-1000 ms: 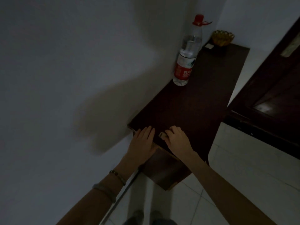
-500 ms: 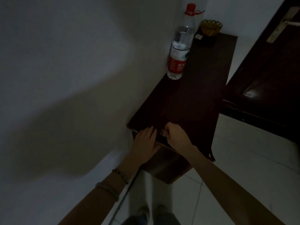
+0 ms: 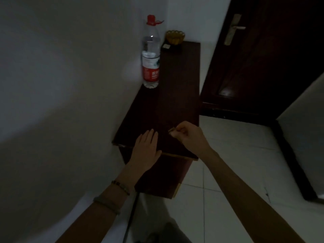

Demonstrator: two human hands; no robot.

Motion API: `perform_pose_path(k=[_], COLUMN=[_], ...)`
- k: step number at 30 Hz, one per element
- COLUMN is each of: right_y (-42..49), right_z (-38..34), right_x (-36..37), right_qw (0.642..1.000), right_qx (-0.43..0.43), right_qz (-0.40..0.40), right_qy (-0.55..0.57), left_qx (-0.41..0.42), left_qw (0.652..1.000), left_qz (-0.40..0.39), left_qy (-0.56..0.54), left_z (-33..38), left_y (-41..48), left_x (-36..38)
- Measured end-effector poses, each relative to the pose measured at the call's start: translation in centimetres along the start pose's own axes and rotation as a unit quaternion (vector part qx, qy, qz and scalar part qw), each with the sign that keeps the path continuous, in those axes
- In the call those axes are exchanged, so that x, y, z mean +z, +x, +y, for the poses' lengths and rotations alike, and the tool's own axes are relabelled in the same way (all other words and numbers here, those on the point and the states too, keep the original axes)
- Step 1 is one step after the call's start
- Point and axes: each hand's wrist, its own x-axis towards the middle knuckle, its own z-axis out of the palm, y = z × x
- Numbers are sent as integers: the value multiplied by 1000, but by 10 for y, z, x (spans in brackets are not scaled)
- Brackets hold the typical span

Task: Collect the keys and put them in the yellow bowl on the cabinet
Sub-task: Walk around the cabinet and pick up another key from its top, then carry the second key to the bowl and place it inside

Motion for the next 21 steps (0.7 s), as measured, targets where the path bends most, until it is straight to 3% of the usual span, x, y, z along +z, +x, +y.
perform_pose_path(k=[8, 14, 21], right_y=[-45, -68, -74], right_z=[26, 52, 107], right_x=[-89, -149, -244], right_qw=[971, 955, 948], right_qx=[114, 132, 144], right_qz=[177, 235, 260], right_qy=[111, 121, 111], left_qx=[119, 188, 195], left_qw=[990, 978, 977], left_qz=[54, 73, 67], left_qy=[-49, -62, -51], left_z=[86, 155, 254], left_y=[34, 64, 110], left_x=[-32, -44, -33])
